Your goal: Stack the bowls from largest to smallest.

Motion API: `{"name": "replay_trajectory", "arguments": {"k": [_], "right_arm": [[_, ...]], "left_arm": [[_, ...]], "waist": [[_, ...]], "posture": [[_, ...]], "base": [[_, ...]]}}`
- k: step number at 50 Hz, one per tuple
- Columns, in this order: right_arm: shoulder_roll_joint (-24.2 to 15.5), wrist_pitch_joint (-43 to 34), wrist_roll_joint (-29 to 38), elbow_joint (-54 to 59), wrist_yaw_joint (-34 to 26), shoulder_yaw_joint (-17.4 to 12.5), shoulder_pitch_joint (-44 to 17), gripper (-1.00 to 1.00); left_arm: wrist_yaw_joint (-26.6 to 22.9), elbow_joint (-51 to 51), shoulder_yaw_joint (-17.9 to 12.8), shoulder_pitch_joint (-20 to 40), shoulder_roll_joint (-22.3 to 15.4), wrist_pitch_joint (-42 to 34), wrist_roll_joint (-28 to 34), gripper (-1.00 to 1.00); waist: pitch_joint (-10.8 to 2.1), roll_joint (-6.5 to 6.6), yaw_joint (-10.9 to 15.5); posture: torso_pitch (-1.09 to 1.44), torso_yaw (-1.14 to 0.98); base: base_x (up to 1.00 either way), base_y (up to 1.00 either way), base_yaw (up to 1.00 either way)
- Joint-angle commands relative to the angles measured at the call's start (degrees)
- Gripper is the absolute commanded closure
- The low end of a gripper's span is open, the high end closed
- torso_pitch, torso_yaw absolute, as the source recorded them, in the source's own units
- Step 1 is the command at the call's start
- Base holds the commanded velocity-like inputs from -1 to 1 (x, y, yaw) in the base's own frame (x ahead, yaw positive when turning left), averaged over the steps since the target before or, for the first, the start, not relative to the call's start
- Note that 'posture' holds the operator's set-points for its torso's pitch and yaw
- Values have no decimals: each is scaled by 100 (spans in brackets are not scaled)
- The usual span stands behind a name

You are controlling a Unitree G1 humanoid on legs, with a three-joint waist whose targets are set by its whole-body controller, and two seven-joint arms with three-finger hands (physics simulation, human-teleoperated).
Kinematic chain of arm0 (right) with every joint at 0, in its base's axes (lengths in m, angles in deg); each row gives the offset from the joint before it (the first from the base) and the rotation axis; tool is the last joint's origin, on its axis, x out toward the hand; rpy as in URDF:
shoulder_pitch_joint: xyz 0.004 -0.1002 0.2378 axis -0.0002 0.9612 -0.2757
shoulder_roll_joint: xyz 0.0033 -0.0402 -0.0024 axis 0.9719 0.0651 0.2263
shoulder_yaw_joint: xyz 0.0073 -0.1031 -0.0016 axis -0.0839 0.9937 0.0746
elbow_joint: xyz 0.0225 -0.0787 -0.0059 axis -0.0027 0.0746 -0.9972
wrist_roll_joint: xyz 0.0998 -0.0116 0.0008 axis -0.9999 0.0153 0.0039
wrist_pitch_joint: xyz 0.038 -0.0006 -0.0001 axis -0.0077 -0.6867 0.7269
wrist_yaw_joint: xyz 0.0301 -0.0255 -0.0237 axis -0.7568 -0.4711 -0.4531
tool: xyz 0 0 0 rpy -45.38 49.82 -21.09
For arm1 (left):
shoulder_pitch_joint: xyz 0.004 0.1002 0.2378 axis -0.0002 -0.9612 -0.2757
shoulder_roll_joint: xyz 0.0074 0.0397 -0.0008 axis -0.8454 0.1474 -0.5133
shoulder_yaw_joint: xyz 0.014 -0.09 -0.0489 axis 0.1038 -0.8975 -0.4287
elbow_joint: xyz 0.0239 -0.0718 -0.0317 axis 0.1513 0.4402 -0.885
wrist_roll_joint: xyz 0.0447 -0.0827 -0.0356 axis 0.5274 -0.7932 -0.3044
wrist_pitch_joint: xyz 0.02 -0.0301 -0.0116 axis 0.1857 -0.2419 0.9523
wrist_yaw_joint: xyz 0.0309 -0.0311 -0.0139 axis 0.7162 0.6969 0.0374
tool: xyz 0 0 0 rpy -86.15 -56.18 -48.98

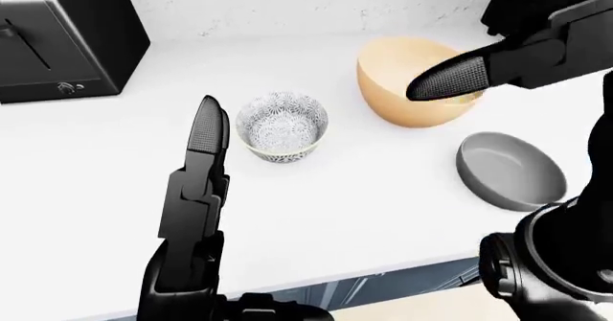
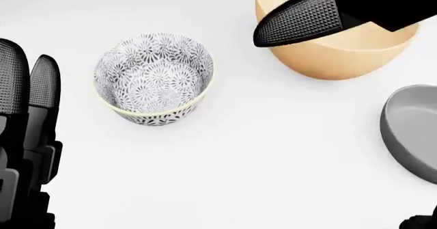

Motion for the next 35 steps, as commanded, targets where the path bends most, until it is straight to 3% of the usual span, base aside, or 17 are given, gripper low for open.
{"name": "replay_trajectory", "arguments": {"k": [1,6,10,11,15,16,20,25,35], "right_arm": [[50,143,377,213,-207,83,-272,-100],[357,196,1045,549,-1155,510,-632,-100],[654,438,1602,1033,-1753,556,-977,-100],[623,534,2081,1300,-1716,682,-1079,-100],[930,1050,2703,1595,-2629,872,-1142,-100],[896,1507,3049,1806,-2750,964,-1131,-100],[1250,1968,3398,2197,-3343,865,-1198,-100],[1466,2560,3902,2531,-4119,997,-1175,-100],[1859,3242,4288,3227,-4600,987,-1615,-100]], "left_arm": [[24,-202,40,28,29,123,-34,-100],[22,-202,52,25,36,129,-12,-100],[18,-202,46,36,38,119,-18,-100],[19,-202,44,36,38,121,-13,-100],[19,-202,38,59,33,97,-13,-100],[21,-202,30,58,32,102,-16,-100],[6,-202,13,41,46,128,-32,-100],[-31,-202,13,25,93,164,-19,-100],[-103,-202,-34,0,179,215,-41,-100]], "waist": [[-85,-9,1],[-86,12,-5],[-72,46,-16],[-73,51,-15],[-65,61,-13],[-68,61,-14],[-66,86,-29],[-66,92,-28],[-60,109,-35]], "posture": [[0,0],[0,0],[0,0],[0,0],[0,0],[0,0],[0,0],[0,0],[0,0]], "base": [[0,0,0],[0,0,0],[0,0,0],[0,0,0],[0,0,0],[0,0,0],[0,0,0],[0,0,0],[0,0,0]]}}
